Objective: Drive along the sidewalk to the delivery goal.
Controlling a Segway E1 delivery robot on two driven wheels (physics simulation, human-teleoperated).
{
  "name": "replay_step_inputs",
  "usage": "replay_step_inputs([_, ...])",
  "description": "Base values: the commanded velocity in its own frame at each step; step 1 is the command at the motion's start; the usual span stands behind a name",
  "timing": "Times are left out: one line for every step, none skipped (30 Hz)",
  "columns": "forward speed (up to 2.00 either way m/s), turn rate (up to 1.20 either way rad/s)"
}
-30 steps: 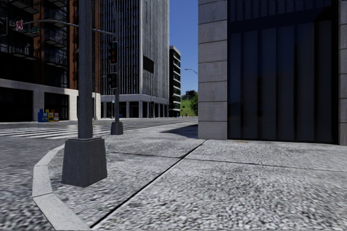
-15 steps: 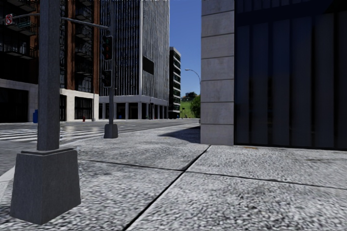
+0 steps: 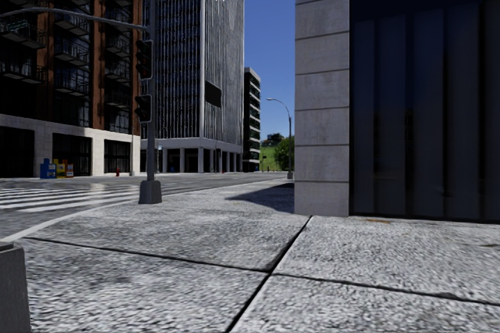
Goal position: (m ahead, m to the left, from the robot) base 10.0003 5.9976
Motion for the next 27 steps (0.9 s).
replay_step_inputs([1.31, 0.0])
replay_step_inputs([1.31, 0.0])
replay_step_inputs([1.31, 0.0])
replay_step_inputs([1.31, 0.0])
replay_step_inputs([1.31, 0.0])
replay_step_inputs([1.31, 0.0])
replay_step_inputs([1.41, 0.0])
replay_step_inputs([2.0, 0.0])
replay_step_inputs([2.0, 0.0])
replay_step_inputs([2.0, 0.0])
replay_step_inputs([2.0, 0.0])
replay_step_inputs([2.0, 0.0])
replay_step_inputs([2.0, 0.0])
replay_step_inputs([2.0, 0.0])
replay_step_inputs([2.0, 0.0])
replay_step_inputs([2.0, 0.0])
replay_step_inputs([2.0, 0.0])
replay_step_inputs([2.0, 0.0])
replay_step_inputs([2.0, 0.0])
replay_step_inputs([2.0, 0.0])
replay_step_inputs([2.0, 0.07])
replay_step_inputs([2.0, 0.18])
replay_step_inputs([2.0, 0.34])
replay_step_inputs([2.0, 0.43])
replay_step_inputs([2.0, 0.43])
replay_step_inputs([2.0, 0.5])
replay_step_inputs([2.0, 0.57])
